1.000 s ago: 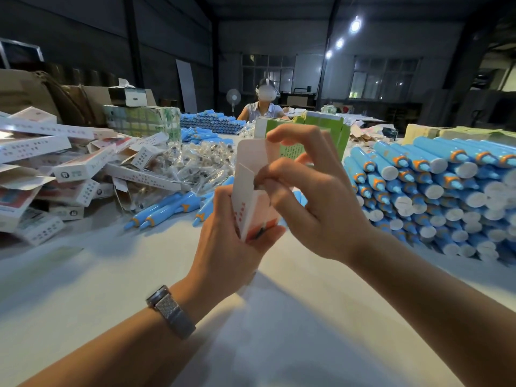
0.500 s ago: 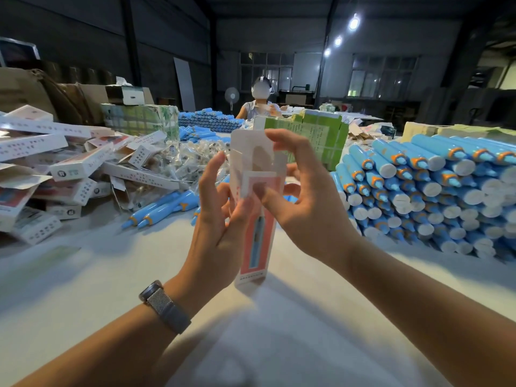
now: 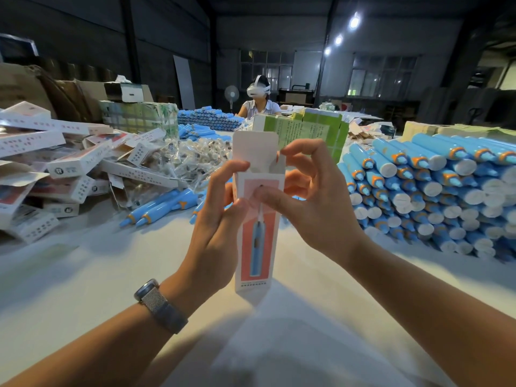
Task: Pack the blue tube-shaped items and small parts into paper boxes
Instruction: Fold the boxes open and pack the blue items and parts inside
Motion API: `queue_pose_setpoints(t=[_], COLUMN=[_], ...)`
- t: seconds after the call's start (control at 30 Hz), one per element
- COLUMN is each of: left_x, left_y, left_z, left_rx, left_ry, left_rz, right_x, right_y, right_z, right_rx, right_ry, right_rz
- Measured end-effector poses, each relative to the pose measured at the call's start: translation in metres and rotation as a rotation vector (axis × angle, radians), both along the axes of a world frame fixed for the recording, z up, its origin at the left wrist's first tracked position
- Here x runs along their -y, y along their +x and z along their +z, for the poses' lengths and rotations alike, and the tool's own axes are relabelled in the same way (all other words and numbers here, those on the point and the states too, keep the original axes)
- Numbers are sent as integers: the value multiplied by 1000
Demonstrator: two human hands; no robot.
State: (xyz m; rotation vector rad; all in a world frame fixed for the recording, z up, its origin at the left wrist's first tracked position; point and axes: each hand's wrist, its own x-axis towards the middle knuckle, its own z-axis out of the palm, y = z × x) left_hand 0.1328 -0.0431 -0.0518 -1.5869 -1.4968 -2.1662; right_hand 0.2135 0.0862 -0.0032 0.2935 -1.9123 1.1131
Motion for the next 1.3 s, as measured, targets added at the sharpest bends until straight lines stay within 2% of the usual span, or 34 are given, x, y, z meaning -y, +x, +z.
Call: queue_pose_setpoints(t=[0.27,0.63,0.9,1.0,1.17,1.3], left_x=[1,1,-1,-1,-1,-1], left_y=[1,2,-1,-1,0,0], left_z=[1,0,0,-1,-2,-1], left_rx=[-5,-17,21,-3,-31,-27], left_ry=[-20,-39,-13,-38,-45,-25], left_rz=[14,-7,-45,-23,-10,-13], right_x=[0,-4,-12,-12,-9,-10], right_y=[1,5,8,7,5,6], right_z=[1,15,18,18,18,20], right_rx=[10,-81,43,42,87,146], right_ry=[32,24,113,45,43,140], right_rz=[34,123,157,191,83,53])
